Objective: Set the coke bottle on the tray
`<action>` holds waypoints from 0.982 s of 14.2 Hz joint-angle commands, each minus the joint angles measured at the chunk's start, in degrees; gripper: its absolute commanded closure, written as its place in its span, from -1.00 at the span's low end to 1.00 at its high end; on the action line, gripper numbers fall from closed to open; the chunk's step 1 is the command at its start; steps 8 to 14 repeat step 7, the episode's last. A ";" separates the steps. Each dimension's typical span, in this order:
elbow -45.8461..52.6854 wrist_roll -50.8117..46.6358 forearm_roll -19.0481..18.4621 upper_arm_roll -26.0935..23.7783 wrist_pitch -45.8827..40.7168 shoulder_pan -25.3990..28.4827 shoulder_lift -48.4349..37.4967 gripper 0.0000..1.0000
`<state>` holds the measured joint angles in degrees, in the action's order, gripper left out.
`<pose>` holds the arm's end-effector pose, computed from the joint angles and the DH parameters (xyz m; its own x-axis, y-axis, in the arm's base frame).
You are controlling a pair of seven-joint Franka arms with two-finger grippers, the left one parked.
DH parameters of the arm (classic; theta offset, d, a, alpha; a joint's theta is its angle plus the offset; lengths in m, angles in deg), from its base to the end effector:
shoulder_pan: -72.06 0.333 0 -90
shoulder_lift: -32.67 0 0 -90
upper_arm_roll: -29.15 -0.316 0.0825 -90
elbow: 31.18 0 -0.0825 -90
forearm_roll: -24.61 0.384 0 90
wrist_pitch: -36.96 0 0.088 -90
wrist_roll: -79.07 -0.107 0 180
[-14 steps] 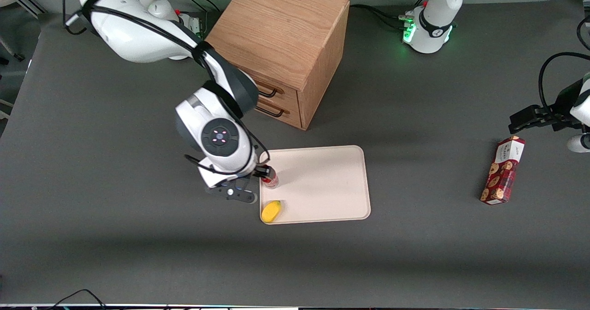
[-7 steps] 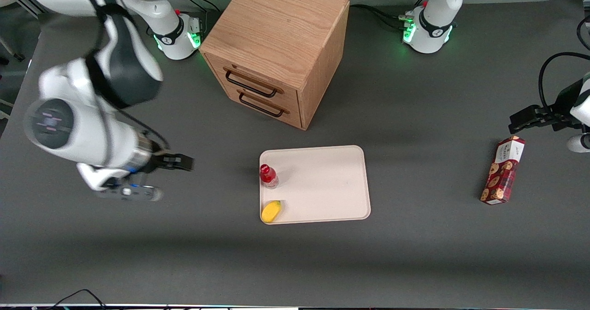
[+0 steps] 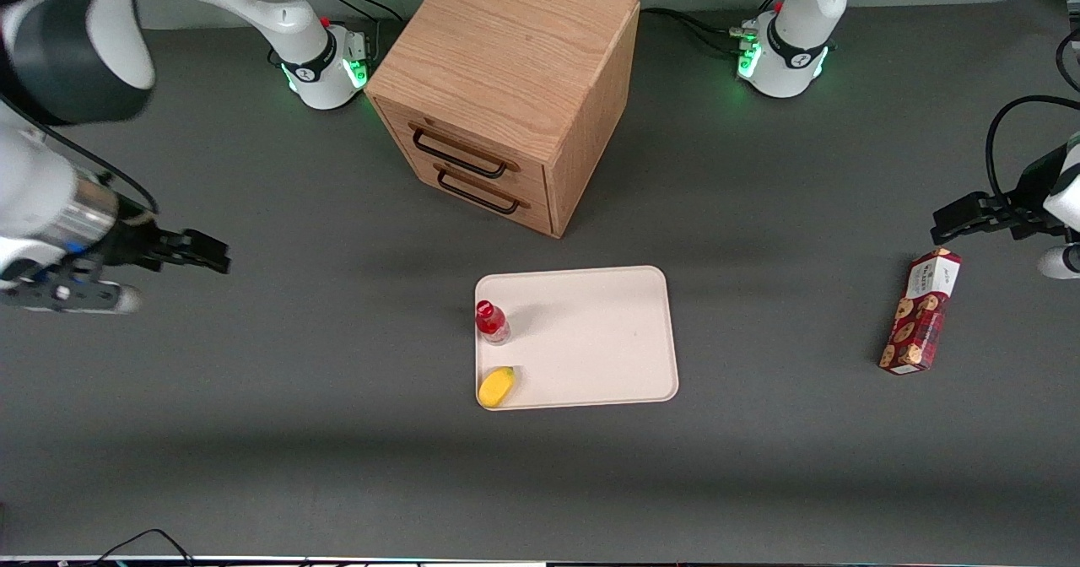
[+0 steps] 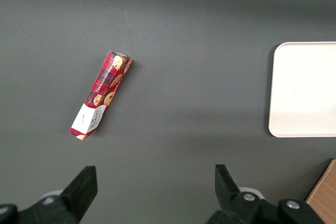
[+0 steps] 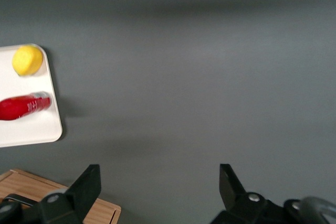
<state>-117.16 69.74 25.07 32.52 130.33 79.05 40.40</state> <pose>0.5987 0.0410 0.5851 0.9950 -0.0995 -0.0056 -0.0995 -0.9950 0.0008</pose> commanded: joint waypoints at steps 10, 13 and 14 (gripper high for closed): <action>-8.23 3.97 0.69 -0.02 0.76 -3.92 -10.02 -1.00; -8.23 3.97 0.69 -0.02 0.76 -3.92 -10.02 -1.00; -8.23 3.97 0.69 -0.02 0.76 -3.92 -10.02 -1.00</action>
